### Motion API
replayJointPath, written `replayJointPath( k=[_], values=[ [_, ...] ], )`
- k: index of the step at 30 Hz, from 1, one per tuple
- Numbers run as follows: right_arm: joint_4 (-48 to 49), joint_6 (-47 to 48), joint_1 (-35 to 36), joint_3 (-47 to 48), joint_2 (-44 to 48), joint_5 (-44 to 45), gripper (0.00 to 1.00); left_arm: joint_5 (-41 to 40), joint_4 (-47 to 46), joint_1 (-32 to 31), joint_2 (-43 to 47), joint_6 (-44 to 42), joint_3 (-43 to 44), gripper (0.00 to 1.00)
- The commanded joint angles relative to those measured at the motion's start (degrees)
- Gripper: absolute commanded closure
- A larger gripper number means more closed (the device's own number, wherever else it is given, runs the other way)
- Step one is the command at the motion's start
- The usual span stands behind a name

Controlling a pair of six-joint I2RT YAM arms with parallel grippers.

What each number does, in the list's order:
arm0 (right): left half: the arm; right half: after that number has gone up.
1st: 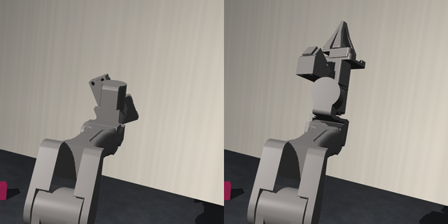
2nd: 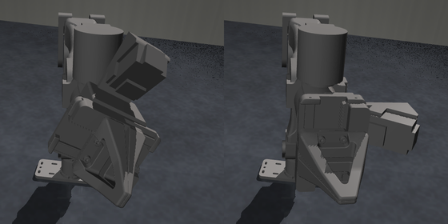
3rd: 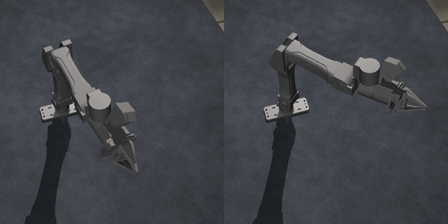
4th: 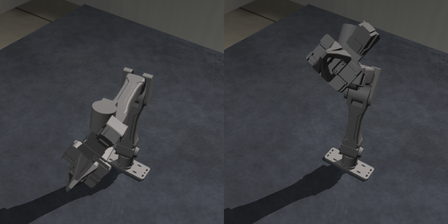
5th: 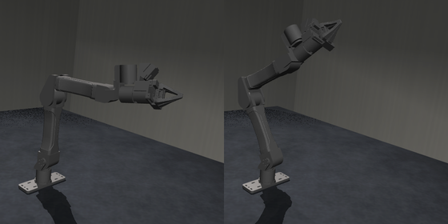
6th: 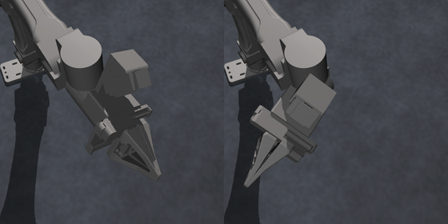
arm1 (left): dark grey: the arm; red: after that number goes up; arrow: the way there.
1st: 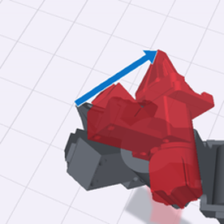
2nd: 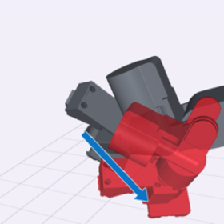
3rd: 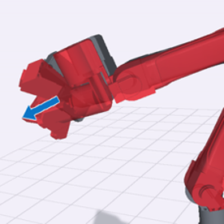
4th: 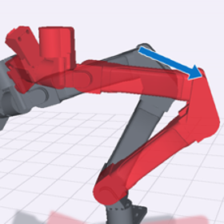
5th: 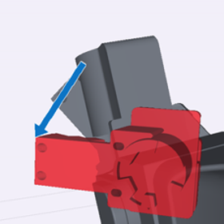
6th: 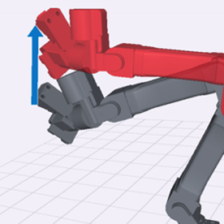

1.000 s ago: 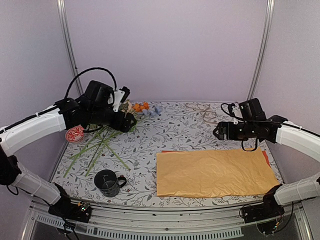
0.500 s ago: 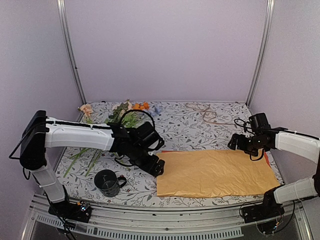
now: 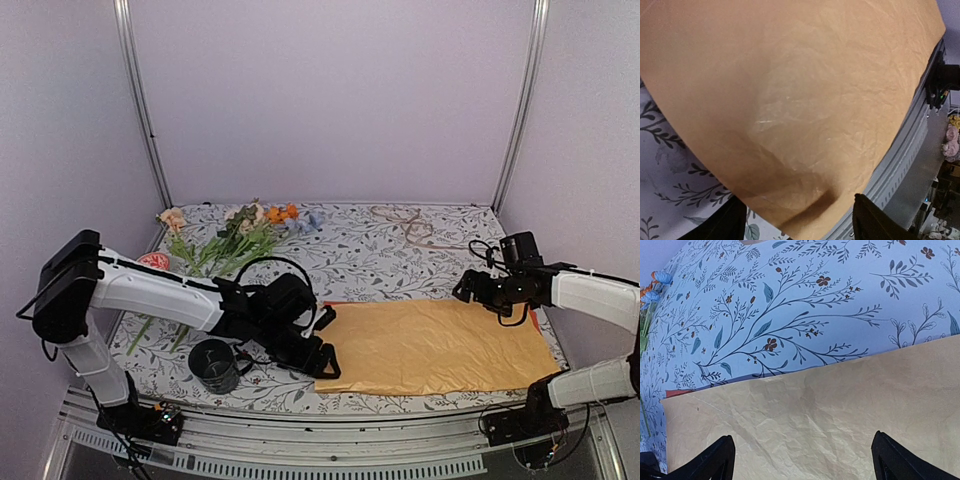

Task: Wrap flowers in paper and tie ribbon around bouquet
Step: Pick up the folded wrapping paper from the center of the board.

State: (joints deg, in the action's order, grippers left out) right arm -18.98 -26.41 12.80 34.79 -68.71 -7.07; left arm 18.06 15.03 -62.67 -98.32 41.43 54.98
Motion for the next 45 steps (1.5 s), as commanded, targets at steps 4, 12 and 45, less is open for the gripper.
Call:
replayJointPath(
  k=[4,12,45],
  values=[
    [2.67,-2.40,0.04,-0.70,-0.67,-1.46,0.03,4.69,-7.67,-0.89,-1.58,0.34,0.51,0.40],
    [2.84,-3.68,0.28,-0.68,-0.10,-2.47,0.03,9.58,-9.16,-1.00,-6.12,3.61,-0.07,0.42],
    [4.99,-4.91,2.14,-4.16,-1.54,-1.38,0.02,14.87,-28.51,-2.97,-11.27,10.13,4.90,0.55]
  ],
)
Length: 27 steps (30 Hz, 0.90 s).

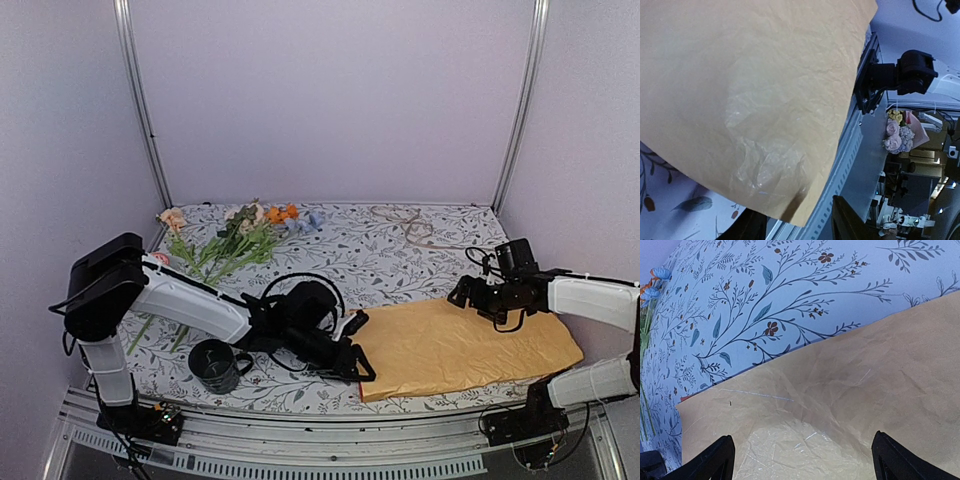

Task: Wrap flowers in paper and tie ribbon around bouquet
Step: Pick up the folded wrapping paper from the center of the board.

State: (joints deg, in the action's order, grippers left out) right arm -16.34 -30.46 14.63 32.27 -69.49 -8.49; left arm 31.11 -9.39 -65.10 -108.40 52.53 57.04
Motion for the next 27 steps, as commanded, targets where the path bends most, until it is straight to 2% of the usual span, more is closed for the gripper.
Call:
replayJointPath(
  k=[1,5,13,22,27],
  values=[
    [2.65,-0.98,0.35,-1.88,-0.85,-0.03,0.02,2.29,-4.45,-0.44,-1.95,-1.00,3.37,0.55],
    [2.60,-0.86,0.34,-1.89,-1.02,0.10,0.02,6.27,-7.73,-0.12,-5.84,0.83,4.17,0.54],
    [1.92,-0.06,0.31,-2.38,1.05,1.61,0.02,5.99,-8.62,-0.19,-9.20,2.78,5.91,0.52],
    [1.66,0.77,0.31,-2.21,1.10,1.85,0.01,5.05,-11.91,-0.13,-10.50,2.67,8.09,0.63],
    [1.34,0.62,0.31,-1.56,1.70,1.77,0.01,5.63,-13.14,-0.09,-11.64,2.71,10.16,0.63]
  ],
)
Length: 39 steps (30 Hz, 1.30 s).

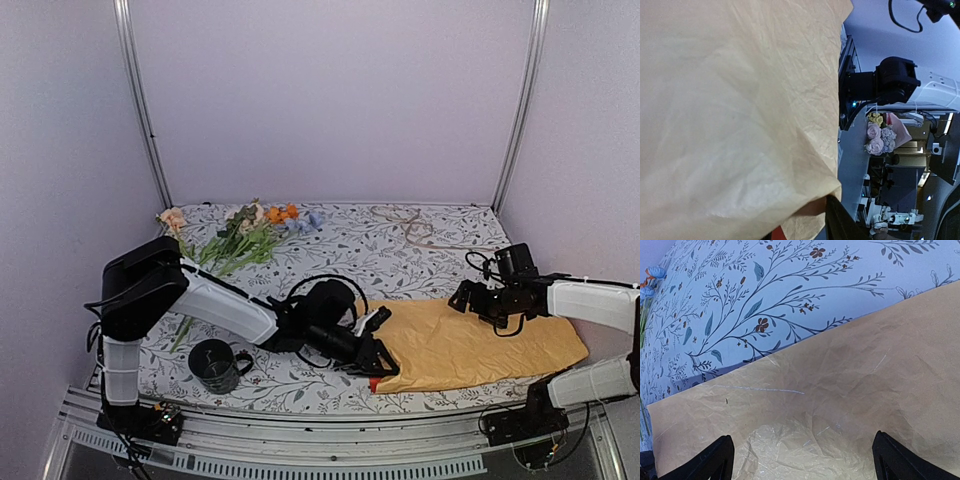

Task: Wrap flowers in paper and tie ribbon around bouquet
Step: Pick up the folded wrapping paper from the center of the board.

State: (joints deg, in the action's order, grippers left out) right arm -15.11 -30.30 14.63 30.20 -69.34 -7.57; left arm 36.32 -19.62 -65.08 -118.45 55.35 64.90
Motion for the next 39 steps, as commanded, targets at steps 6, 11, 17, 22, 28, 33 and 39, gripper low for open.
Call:
replayJointPath(
  k=[6,11,17,22,28,33,39],
  values=[
    [-0.79,0.31,0.33,0.67,3.07,1.30,0.01,2.47,-7.43,0.12,-2.54,1.87,1.19,0.54],
    [-1.63,0.93,0.31,0.61,4.03,2.29,0.01,-1.52,-11.40,0.06,2.96,-0.11,-3.62,0.44],
    [-2.10,1.77,0.31,1.48,3.34,2.06,0.01,-5.55,-17.97,-0.14,7.90,-1.01,-9.16,0.40],
    [-2.52,2.35,0.33,1.70,3.67,2.55,0.01,-4.10,-15.72,-0.43,3.72,-1.78,-5.66,0.36],
    [-3.30,3.00,0.35,1.67,4.79,3.42,0.00,-1.53,-12.79,-0.55,0.19,-2.11,-1.45,0.36],
    [-3.79,3.07,0.33,1.84,5.02,3.33,0.00,-0.58,-7.56,-0.71,-2.66,-2.79,3.08,0.73],
    [-6.70,3.79,0.33,4.69,7.68,2.90,0.00,-18.68,13.94,1.70,8.78,-16.63,6.42,1.00]
  ],
)
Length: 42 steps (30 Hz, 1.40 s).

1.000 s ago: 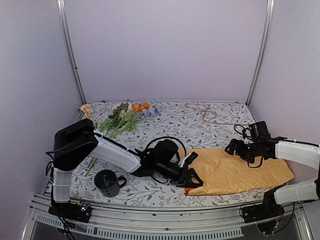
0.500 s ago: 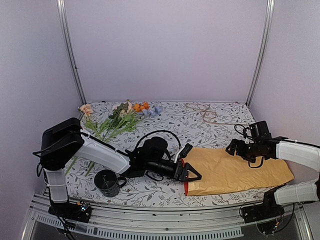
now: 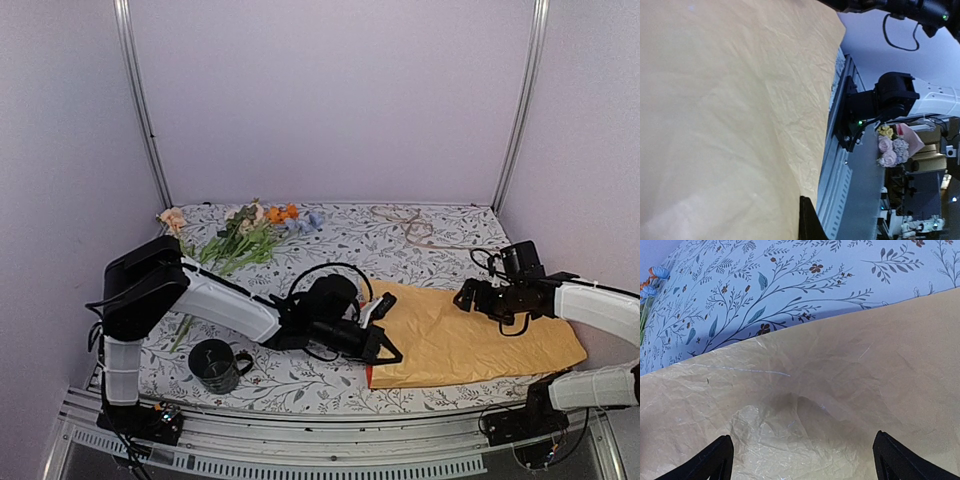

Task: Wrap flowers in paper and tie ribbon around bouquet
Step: Pick up the folded wrapping paper from the center of the board, then unfold the folded wrapping paper at the center of the board.

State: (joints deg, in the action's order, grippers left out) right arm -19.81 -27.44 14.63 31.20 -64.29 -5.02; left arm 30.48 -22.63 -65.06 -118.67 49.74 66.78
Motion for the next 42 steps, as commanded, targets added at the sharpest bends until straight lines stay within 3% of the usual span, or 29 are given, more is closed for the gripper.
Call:
replayJointPath(
  k=[1,4,9,11,13,15,16,18,21,22,23,25,26,27,29,31,32,39,42],
  values=[
    [-2.98,1.34,0.38,5.27,3.38,0.28,0.00,-16.64,21.82,3.05,11.07,-12.95,6.09,1.00],
    [-6.18,2.60,0.33,9.89,6.13,0.27,0.00,-31.35,35.77,7.97,16.86,-18.05,11.16,1.00],
    [-10.50,6.37,0.32,17.43,10.58,-0.36,0.01,-66.87,52.61,10.82,21.74,-29.75,23.09,1.00],
    [-11.08,7.20,0.31,19.43,11.58,-1.45,0.01,-80.20,55.89,9.99,21.41,-34.04,29.32,1.00],
    [-11.13,7.95,0.39,20.91,12.22,-2.90,0.01,-95.65,50.59,6.96,21.57,-42.42,30.54,1.00],
    [-10.91,8.10,0.34,21.93,12.79,-3.93,0.01,-102.10,29.29,2.69,23.39,-62.31,24.55,1.00],
    [-10.81,8.15,0.31,22.11,12.99,-4.21,0.01,-102.47,10.94,0.34,24.22,-83.16,18.53,1.00],
    [-10.49,8.56,0.31,22.47,13.26,-4.87,0.01,-101.25,-28.46,-4.07,22.30,-115.33,8.88,1.00],
    [-9.82,8.74,0.32,22.44,14.22,-5.82,0.01,-96.93,-68.57,-9.36,11.17,-157.40,7.23,1.00],
    [-9.48,8.56,0.38,22.32,14.60,-5.71,0.01,-94.77,-78.34,-11.09,5.96,-168.22,8.85,1.00],
    [-9.37,8.34,0.25,22.22,14.87,-5.50,0.01,-94.50,-81.02,-11.84,2.02,-173.56,9.73,1.00],
    [-9.64,7.91,0.22,22.34,15.31,-3.74,0.01,-93.50,-74.50,-13.35,-0.19,-171.79,6.43,1.00],
    [-9.82,7.77,0.26,22.34,15.38,-2.91,0.01,-94.03,-65.26,-13.94,0.43,-164.93,4.76,1.00],
    [-10.01,7.61,0.25,22.43,15.32,-2.27,0.01,-94.75,-53.22,-14.47,2.08,-155.92,4.00,1.00],
    [-10.19,7.67,0.22,22.45,15.04,-2.30,0.01,-92.80,-21.01,-15.74,6.49,-126.04,5.96,1.00],
    [-10.93,8.26,0.22,22.91,14.02,-3.41,0.01,-86.36,10.90,-16.58,9.39,-101.25,13.95,1.00],
    [-11.43,9.17,0.22,23.35,13.15,-4.30,0.01,-83.28,19.51,-16.81,9.39,-94.50,17.04,1.00],
    [-16.46,13.78,5.52,31.93,5.09,-7.58,0.05,-72.94,36.75,-18.35,2.79,-84.88,18.75,1.00],
    [-19.74,15.75,10.45,35.35,2.50,-7.15,0.05,-70.42,38.69,-18.82,1.36,-83.48,17.52,1.00]
  ],
)
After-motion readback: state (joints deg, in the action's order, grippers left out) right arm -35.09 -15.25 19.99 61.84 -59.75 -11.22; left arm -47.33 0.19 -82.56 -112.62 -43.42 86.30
